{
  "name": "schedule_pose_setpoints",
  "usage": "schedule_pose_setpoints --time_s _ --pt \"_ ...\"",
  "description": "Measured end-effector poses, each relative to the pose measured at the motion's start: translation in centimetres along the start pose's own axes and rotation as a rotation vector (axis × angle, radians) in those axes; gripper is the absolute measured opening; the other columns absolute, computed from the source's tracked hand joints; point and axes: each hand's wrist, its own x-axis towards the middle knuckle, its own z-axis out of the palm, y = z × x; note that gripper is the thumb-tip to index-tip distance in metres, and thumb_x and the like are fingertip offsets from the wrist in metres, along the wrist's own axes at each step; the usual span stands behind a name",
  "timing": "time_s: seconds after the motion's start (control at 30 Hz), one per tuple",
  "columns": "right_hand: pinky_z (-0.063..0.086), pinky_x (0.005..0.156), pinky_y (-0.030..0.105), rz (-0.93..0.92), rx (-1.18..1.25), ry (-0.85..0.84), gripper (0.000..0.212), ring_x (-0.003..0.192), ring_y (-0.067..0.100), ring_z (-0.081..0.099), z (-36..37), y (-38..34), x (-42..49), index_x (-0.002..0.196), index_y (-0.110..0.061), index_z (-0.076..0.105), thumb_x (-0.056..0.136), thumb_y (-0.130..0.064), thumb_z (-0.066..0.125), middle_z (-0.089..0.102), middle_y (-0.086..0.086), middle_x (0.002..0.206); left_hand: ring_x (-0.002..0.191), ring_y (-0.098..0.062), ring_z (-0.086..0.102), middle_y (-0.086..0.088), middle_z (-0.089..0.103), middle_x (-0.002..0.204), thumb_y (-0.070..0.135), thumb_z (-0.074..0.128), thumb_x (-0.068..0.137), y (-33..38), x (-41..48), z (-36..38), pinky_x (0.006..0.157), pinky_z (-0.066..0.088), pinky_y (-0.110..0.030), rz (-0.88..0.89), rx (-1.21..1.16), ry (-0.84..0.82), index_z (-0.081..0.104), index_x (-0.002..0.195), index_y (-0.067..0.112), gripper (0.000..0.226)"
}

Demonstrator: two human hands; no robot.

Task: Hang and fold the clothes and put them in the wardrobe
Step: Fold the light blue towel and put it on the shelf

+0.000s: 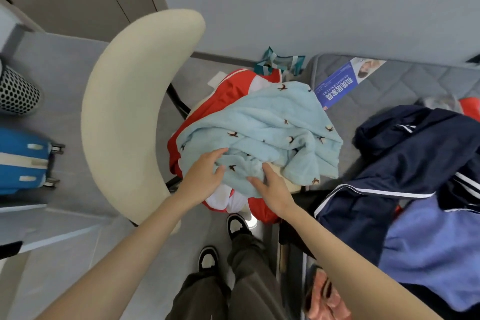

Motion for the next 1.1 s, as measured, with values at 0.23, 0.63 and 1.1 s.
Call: schedule_pose_setpoints --time_s 0.23,0.63,1.1 --pt "0.031 0.052 0.013 -0.319 0.114 0.033 0.026 0.053 0.0 0.037 -4.4 -9.3 -8.7 0.074 -0.03 0.046 0.092 -0.022 0.063 0.044 -0.019 0.058 0.134 -0.014 0.036 -0.001 0.043 0.144 0.007 0.065 0.086 5.3 -5.5 -3.7 0.106 0.023 -0.015 0.282 0.109 -0.02 0.039 0.143 0.016 0.064" --pt "0.051 0.082 0.037 -0.57 0.131 0.339 0.021 0.091 0.02 0.062 -9.9 -22.1 -29.8 0.106 -0.017 0.063 0.087 -0.026 0.069 0.067 -0.002 0.096 0.081 -0.003 0.058 0.016 0.062 0.083 0.022 0.062 0.084 15.4 -21.8 -9.8 0.073 0.046 -0.021 0.704 -0.233 -0.063 0.057 0.091 0.032 0.013" --pt "0.05 0.066 0.037 -0.295 -0.091 0.596 0.033 0.078 0.017 0.06 -5.7 -15.8 -40.9 0.098 -0.023 0.047 0.072 -0.021 0.068 0.062 -0.01 0.083 0.083 -0.006 0.059 0.0 0.064 0.091 0.004 0.062 0.089 19.3 -41.0 -9.6 0.076 0.047 -0.019 0.836 -0.483 0.193 0.058 0.098 0.012 0.013"
